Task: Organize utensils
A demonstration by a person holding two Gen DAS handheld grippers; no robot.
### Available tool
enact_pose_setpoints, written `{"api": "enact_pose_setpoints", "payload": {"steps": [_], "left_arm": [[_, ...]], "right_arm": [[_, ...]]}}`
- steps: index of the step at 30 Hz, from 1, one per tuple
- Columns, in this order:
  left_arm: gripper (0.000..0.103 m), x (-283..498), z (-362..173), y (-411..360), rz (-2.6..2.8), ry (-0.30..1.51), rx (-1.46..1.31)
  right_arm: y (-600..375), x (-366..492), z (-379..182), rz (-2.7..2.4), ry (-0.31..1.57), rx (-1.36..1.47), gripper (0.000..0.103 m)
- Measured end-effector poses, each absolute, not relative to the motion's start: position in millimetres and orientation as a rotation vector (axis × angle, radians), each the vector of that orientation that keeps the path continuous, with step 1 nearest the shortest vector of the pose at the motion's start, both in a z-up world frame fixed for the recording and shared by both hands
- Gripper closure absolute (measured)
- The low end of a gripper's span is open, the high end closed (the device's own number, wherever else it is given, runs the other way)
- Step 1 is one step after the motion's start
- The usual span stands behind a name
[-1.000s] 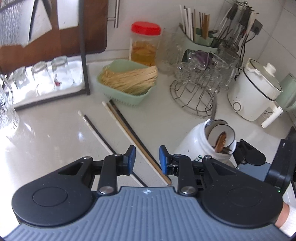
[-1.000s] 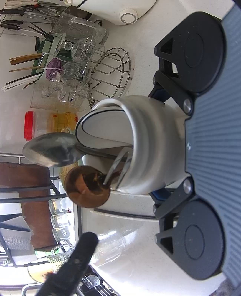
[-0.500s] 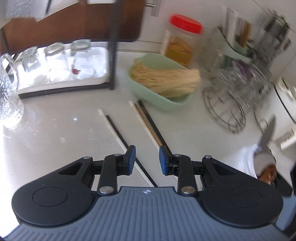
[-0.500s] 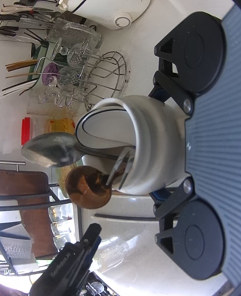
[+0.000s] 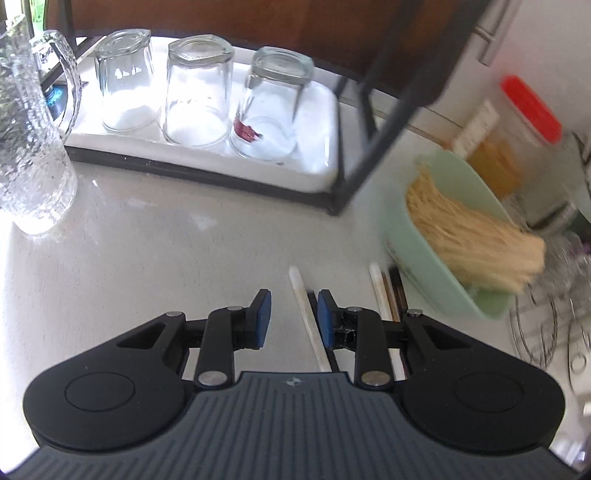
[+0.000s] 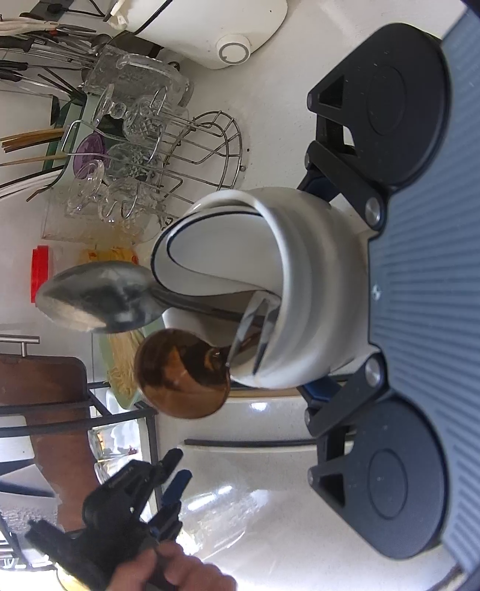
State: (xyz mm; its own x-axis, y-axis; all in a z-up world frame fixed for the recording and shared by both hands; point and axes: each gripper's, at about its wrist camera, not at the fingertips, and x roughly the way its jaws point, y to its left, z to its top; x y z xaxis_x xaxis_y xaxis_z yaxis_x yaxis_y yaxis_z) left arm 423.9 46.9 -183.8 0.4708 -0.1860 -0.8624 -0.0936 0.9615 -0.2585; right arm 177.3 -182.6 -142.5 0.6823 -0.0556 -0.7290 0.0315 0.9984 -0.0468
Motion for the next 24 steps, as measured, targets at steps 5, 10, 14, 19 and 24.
{"api": "enact_pose_setpoints", "payload": {"steps": [5, 10, 14, 19, 24], "left_arm": [[0.074, 440.5, -185.5, 42.3, -0.008, 1.099, -0.296], [0.083, 447.6, -190.8, 31.1, 0.005, 1.113, -0.257], [0.093, 449.6, -190.4, 20.4, -0.017, 1.142, -0.235], [0.096, 441.6, -189.1, 9.0, -0.058, 1.140, -0.179], [0.096, 422.3, -177.5, 0.9, -0.113, 1.114, -0.169]], "right_arm": [[-180.8, 178.4, -142.4, -0.053, 0.818, -0.030, 0.012], [-181.2, 177.7, -142.5, -0.050, 0.814, -0.028, 0.012], [-183.7, 177.7, -142.6, -0.044, 0.811, -0.018, 0.012], [-187.6, 179.0, -143.5, -0.038, 0.818, 0.015, 0.012], [-187.3, 179.1, -143.9, -0.038, 0.816, 0.014, 0.012]]}}
